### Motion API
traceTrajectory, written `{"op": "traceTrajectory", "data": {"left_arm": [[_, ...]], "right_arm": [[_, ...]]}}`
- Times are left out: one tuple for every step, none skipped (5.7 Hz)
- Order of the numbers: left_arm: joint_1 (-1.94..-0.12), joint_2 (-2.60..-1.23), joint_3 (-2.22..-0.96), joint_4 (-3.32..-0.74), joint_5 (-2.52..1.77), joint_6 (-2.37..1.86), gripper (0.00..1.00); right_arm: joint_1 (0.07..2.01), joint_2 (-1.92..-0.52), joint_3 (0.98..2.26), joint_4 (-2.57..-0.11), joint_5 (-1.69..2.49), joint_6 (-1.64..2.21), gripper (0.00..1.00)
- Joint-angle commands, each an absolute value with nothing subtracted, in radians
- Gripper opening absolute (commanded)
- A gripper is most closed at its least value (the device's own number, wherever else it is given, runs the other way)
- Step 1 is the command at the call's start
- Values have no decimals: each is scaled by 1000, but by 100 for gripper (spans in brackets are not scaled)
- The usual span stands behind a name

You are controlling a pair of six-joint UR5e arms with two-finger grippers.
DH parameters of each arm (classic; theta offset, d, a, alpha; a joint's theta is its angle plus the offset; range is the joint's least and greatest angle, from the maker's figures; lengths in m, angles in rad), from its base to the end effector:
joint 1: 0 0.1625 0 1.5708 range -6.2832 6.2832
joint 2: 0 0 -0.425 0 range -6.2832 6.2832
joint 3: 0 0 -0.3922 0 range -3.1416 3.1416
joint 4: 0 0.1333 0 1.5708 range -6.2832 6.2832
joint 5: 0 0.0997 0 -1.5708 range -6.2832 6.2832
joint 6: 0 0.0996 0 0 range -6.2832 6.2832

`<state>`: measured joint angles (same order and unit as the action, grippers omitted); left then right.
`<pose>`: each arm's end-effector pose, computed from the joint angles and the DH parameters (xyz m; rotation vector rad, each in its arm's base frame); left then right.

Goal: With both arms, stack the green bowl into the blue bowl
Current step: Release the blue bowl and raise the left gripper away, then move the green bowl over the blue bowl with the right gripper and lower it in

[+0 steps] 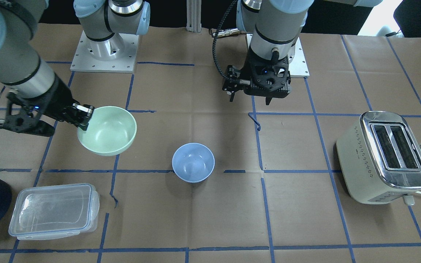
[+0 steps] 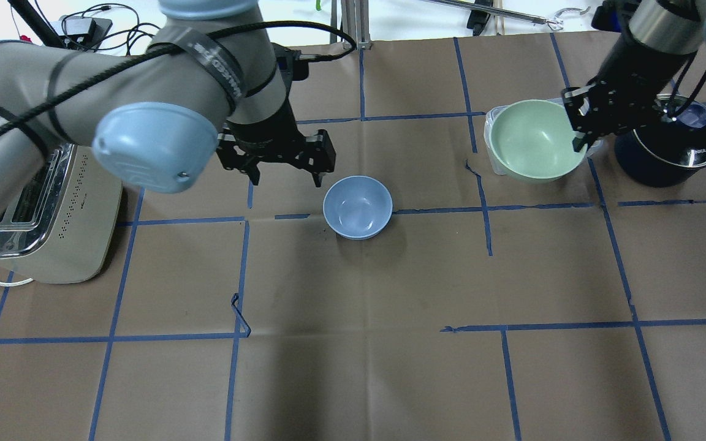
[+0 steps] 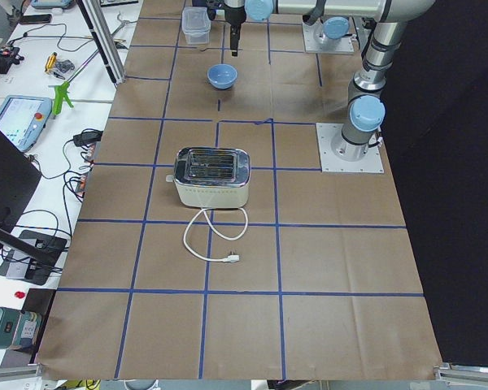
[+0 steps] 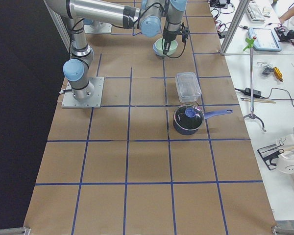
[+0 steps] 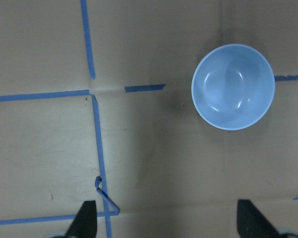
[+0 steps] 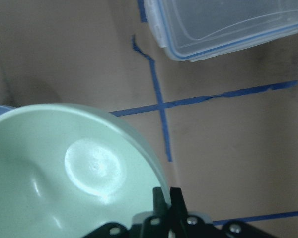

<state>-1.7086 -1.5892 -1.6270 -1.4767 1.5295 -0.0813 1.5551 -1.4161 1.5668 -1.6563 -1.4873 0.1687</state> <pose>-0.2049 -0.4769 0.4606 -0.0881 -3.0971 0.0230 0.1330 -0.5484 0.4180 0.2860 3.0480 0.1093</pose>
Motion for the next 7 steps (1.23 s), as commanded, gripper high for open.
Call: {"op": "traceTrajectory", "data": {"left_arm": [[-1649,-1546,-1621,-1489,1535,-12,98],[-1640,-1537,-1627,-1493,1534,-11,98],[-1635,-1539,-1621,-1493,1534,1,98],[-1628,-1537,-1617,-1529,1537,11,98],[-1609,-1536,-1614,-1532,1537,17,97],[-1609,-1534,-1614,-1535,1536,18,97],[-1609,-1534,-1614,-1536,1534,18,98]], "right_arm": [[1780,-1350,1566,-1792,-1447,488,7],[1854,-1306,1566,-1868,-1421,617,7],[1880,-1248,1568,-1932,-1420,644,7],[1879,-1197,1569,-1948,-1422,626,7],[1868,-1162,1572,-1971,-1431,588,7],[1844,-1163,1574,-1970,-1436,550,7],[1804,-1164,1600,-1961,-1422,532,7]]}}
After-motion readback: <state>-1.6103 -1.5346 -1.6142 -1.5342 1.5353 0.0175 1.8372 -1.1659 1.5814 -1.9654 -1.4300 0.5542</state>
